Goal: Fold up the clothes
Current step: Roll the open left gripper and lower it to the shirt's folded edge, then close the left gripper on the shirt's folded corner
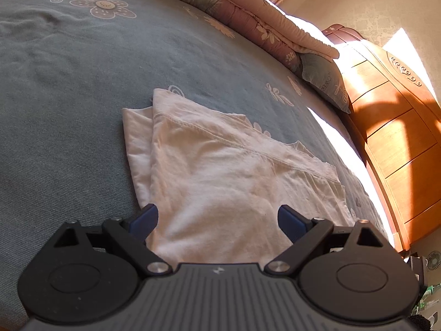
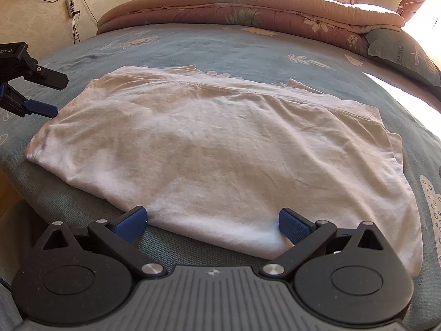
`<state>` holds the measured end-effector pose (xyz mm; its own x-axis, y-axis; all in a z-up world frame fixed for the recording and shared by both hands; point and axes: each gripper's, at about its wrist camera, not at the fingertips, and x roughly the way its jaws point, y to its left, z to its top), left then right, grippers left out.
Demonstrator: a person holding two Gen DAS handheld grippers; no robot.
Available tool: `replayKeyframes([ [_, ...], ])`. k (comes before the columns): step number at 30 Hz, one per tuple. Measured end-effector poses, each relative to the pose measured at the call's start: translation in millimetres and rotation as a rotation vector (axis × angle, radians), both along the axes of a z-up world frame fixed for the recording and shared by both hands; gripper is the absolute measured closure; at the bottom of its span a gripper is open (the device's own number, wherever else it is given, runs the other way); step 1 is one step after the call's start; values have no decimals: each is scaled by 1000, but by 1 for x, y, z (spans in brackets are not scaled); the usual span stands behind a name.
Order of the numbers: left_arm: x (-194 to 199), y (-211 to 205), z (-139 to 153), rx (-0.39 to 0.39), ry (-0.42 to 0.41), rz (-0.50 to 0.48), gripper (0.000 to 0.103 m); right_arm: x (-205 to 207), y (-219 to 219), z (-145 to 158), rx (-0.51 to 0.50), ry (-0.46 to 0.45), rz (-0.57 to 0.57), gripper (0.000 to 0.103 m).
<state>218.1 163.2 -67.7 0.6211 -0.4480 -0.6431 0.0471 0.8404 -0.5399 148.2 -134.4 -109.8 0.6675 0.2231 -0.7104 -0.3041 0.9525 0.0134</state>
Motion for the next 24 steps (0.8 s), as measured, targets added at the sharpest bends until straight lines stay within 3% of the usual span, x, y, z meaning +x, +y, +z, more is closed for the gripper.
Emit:
replayKeyframes([
  [7, 20, 39, 12, -89, 48, 83, 10, -1, 0, 1, -4, 11, -2, 0],
  [12, 35, 53, -4, -194, 132, 64, 10, 1, 0, 1, -4, 15, 2, 0],
  [15, 47, 55, -19, -207, 177, 67, 10, 1, 0, 2, -6, 22, 4, 0],
  [20, 67, 61, -37, -339, 183, 55, 9, 2, 0, 3, -9, 31, 10, 0],
  [24, 89, 58, -45, -358, 161, 32, 8, 3, 0, 3, -8, 34, 10, 0],
])
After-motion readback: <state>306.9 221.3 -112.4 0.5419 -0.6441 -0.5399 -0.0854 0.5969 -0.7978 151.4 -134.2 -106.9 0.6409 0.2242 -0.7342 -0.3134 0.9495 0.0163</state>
